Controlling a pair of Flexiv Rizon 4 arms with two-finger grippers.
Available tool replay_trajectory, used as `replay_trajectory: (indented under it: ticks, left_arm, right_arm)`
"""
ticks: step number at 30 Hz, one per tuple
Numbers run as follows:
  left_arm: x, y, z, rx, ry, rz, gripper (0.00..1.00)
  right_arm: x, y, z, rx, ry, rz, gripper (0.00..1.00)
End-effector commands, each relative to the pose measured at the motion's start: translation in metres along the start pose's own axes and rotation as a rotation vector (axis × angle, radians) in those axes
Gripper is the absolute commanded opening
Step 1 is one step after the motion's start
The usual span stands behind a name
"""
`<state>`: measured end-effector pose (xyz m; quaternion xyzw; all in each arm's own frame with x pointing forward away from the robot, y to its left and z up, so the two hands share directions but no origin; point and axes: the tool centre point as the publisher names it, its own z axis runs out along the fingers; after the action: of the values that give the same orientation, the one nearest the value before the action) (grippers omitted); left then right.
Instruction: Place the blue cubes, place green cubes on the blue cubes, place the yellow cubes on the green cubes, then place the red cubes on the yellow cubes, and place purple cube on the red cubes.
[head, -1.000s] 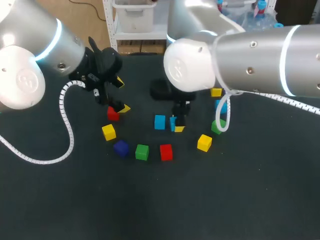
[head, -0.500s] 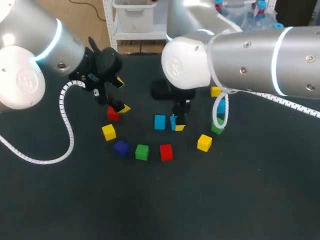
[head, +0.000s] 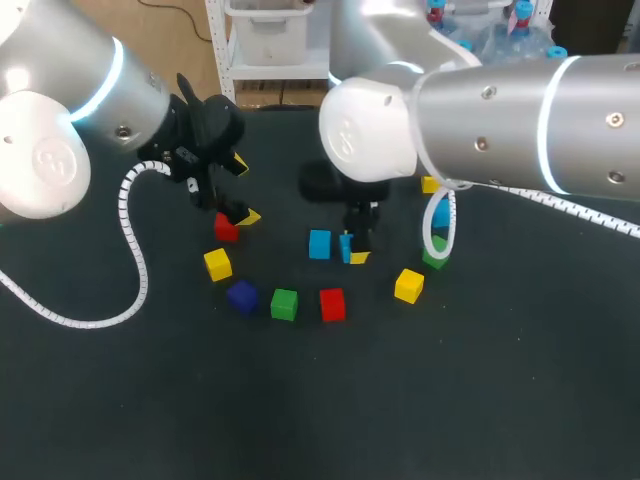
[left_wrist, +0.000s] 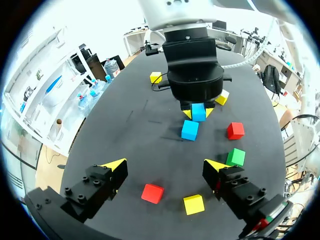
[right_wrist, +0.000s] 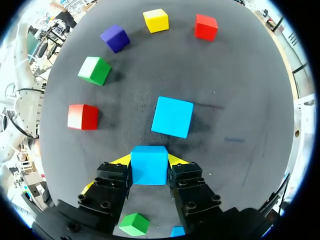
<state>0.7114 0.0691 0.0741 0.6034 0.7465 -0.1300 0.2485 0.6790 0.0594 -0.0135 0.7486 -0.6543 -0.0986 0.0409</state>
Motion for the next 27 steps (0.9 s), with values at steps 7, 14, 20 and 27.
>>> replay_trajectory:
  ticks: [7,14,20,27]
  left_arm:
    - [0.002,-0.0002,-0.0001,0.001,-0.007,0.004,1.0]
    - [0.002,-0.0002,-0.0001,0.001,-0.007,0.004,1.0]
    - [0.002,-0.0002,-0.0001,0.001,-0.007,0.004,1.0]
    - [0.002,-0.0002,-0.0001,0.001,-0.007,0.004,1.0]
  right_arm:
    - [-0.0004,0.0014,0.0002,0.016,-0.003,-0.006,0.16]
    - [-0.0008,0.0009,0.0035,0.013,-0.002,-0.01,0.2]
    - [0.0005,0.0002,0.0035,0.02,0.01,-0.007,0.23]
    - [0.0006,-0.0014,0.0027,0.027,0.009,-0.004,0.25]
